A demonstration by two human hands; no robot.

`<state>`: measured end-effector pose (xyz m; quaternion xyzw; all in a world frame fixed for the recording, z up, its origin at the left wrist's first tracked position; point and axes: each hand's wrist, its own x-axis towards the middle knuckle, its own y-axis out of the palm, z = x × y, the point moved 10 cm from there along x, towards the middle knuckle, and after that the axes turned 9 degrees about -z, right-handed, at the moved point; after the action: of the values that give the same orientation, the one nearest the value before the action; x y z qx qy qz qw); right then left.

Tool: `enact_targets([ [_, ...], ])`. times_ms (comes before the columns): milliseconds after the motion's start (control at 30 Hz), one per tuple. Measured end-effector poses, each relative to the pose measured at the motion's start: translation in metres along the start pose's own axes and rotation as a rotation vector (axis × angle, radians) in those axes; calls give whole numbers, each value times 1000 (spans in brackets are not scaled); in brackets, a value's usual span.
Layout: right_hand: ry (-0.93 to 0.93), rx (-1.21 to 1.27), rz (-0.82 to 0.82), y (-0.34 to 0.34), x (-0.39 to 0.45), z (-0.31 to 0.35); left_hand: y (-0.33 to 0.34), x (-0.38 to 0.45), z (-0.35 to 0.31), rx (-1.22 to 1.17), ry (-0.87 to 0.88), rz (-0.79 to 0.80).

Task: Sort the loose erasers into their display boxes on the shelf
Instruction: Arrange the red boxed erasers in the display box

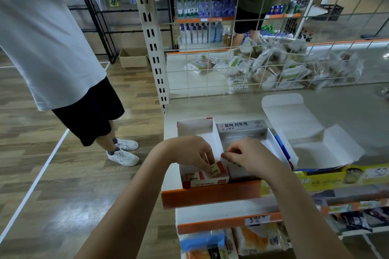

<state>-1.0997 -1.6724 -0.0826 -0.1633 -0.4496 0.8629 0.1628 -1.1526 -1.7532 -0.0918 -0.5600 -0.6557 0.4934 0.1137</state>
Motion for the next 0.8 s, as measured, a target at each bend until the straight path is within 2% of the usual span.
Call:
enact_targets([
  [167,-1,10,3,1,0,0,4,1,1,-25,-26,-23],
  [567,-12,-49,40,0,0,3,-1,1,-7,206,23,-133],
  [667,-23,-73,45,-12,2,6,-23,4,-22,261,70,-247],
  [800,-90,-172,-108,-52,9,3,-57,13,-65,399,168,-451],
])
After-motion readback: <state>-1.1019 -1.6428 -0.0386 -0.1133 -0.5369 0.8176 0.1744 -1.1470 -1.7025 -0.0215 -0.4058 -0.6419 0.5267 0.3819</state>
